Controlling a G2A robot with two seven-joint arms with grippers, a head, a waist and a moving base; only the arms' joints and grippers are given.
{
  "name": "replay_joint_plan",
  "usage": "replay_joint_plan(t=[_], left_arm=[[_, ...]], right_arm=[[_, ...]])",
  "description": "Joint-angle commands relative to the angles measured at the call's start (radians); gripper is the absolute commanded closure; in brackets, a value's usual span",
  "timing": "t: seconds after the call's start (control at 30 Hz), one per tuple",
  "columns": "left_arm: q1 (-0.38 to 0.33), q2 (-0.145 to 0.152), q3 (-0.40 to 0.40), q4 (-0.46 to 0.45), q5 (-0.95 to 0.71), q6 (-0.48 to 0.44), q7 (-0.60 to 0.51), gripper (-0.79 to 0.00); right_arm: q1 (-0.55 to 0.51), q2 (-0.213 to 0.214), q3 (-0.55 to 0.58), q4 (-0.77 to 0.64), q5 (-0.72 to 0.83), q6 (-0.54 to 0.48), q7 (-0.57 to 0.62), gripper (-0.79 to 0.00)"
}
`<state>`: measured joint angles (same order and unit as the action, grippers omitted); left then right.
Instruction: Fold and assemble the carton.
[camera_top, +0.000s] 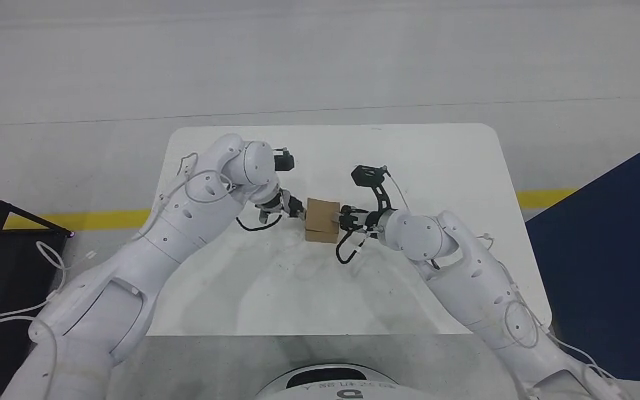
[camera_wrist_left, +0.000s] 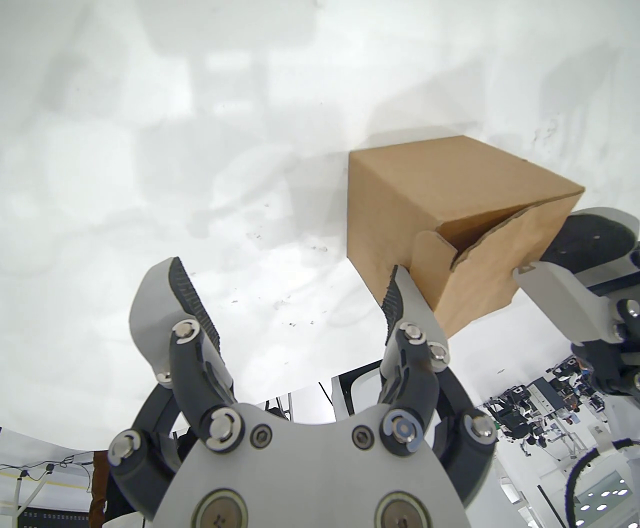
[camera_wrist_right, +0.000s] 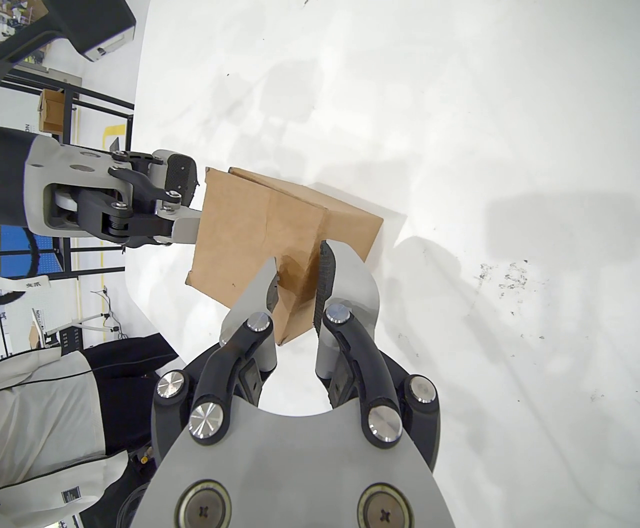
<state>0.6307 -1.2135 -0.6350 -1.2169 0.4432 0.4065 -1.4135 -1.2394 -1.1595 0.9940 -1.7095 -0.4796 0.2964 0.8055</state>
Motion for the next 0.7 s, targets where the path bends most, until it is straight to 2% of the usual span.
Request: replay_joint_plan(t=[0.0, 0.3, 0.67], left_arm=[[0.000, 0.004, -0.009, -0.005, 0.004, 0.001, 0.001, -0.785], [0.009, 0.018, -0.033, -0.063, 0.016, 0.008, 0.008, -0.785], [0.014, 0.028, -0.040, -0.088, 0.015, 0.010, 0.010, -0.785]], right_arm=[[0.000, 0.000, 0.001, -0.001, -0.001, 0.000, -0.001, -0.185], [0.004, -0.003, -0.007, -0.005, -0.014, 0.004, 0.003, -0.206], [0.002, -0.004, -0.007, -0.012, -0.024, 0.006, 0.002, -0.228]])
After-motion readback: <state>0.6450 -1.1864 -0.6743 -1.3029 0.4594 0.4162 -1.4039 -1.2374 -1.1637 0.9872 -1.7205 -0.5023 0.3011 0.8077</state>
